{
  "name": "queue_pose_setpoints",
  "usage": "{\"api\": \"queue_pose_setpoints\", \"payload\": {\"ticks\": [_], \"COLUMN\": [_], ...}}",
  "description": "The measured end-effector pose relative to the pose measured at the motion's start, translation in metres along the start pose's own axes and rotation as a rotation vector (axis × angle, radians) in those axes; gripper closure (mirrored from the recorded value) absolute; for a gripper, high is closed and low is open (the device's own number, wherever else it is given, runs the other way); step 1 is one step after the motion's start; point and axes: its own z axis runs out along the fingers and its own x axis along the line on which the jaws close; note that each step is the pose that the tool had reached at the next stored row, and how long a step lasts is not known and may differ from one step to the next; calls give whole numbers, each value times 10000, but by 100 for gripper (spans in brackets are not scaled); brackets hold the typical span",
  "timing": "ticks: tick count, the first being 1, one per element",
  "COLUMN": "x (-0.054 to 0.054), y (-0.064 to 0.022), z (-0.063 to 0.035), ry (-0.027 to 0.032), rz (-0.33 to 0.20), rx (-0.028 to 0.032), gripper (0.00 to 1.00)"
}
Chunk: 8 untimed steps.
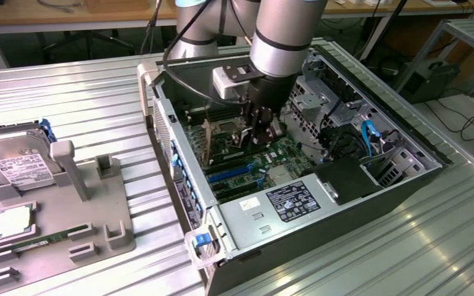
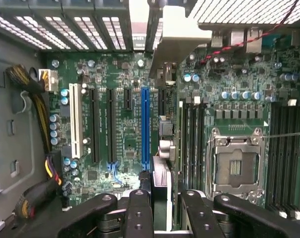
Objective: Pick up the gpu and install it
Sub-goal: 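Insert the gpu into the slot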
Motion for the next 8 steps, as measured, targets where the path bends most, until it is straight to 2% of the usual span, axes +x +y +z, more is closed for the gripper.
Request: {"api": "queue_pose_setpoints", "payload": {"ticks": [5, 8], "x": [44, 47], "y": [31, 37], "z": [22, 45], "ry": [9, 114], "rz": [1, -1], "rx": [2, 1], "gripper": [73, 73]}}
